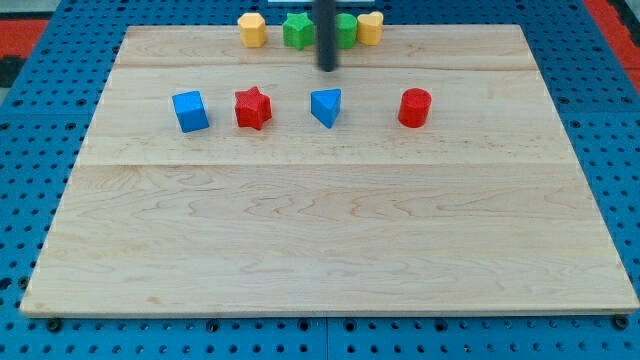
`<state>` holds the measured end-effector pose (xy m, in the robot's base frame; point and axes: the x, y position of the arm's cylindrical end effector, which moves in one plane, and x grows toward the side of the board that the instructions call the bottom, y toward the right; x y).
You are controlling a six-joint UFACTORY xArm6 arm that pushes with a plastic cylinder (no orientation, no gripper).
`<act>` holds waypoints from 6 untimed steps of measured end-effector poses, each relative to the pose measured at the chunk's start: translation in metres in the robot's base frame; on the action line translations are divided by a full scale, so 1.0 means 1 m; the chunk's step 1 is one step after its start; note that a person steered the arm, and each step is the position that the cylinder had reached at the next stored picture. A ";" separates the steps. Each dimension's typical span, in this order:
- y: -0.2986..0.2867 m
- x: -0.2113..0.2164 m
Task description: Push a group of blocks to the left side of the board
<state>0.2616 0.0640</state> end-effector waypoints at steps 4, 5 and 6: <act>-0.054 -0.054; -0.147 0.010; -0.156 0.021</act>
